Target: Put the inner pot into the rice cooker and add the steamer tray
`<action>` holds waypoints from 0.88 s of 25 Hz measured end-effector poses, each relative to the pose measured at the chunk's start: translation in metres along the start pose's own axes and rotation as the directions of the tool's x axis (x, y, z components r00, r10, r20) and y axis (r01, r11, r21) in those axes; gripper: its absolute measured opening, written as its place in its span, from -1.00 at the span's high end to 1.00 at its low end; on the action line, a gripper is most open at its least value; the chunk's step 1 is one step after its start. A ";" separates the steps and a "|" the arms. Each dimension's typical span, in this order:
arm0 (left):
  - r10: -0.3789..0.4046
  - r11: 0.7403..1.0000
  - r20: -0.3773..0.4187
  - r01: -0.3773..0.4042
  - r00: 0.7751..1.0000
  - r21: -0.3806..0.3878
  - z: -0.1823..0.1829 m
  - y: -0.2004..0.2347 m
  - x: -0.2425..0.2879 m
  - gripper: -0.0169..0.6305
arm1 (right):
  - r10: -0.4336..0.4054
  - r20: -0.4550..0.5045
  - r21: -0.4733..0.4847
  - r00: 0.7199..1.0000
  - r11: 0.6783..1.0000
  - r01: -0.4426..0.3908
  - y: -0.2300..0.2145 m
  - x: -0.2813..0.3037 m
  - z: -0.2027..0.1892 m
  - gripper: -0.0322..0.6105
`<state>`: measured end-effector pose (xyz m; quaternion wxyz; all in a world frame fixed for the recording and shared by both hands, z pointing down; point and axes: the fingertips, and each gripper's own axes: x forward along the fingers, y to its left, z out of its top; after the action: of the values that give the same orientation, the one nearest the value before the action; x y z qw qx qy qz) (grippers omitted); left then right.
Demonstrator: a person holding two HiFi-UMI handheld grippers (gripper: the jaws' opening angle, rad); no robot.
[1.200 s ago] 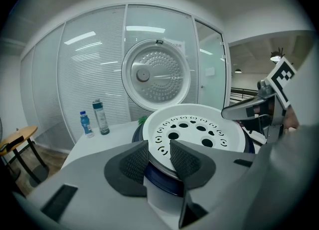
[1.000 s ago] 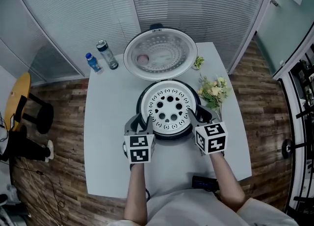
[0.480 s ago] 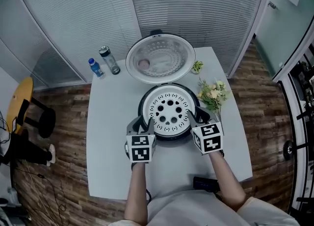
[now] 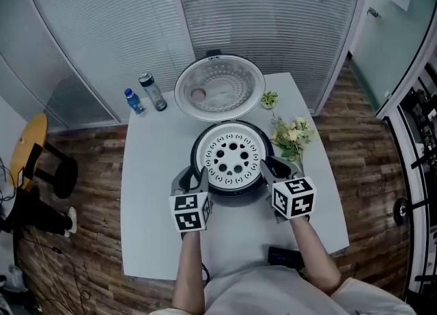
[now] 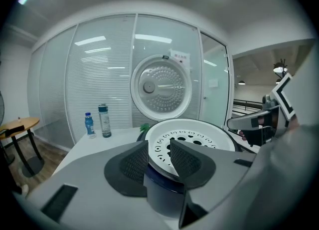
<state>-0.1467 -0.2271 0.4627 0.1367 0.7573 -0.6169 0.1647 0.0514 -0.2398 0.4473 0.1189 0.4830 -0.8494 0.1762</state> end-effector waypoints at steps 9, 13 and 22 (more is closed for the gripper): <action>-0.007 0.992 0.105 0.020 0.994 -0.124 0.005 0.000 -0.045 0.69 | 0.053 0.059 0.094 0.997 0.994 -0.058 0.011 -0.029 0.000 0.77; -0.017 0.985 0.139 0.040 0.990 -0.169 0.008 -0.004 -0.060 0.82 | 0.058 0.065 0.067 0.996 0.996 -0.062 0.017 -0.036 0.002 0.81; -0.017 0.988 0.125 0.036 0.992 -0.150 0.005 -0.020 -0.070 0.91 | 0.059 0.063 0.027 0.996 0.998 -0.061 0.020 -0.051 0.000 0.84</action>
<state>-0.1401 -0.1629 0.4293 0.1576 0.7617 -0.6247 0.0682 0.0600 -0.1912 0.4244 0.0801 0.4641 -0.8643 0.1766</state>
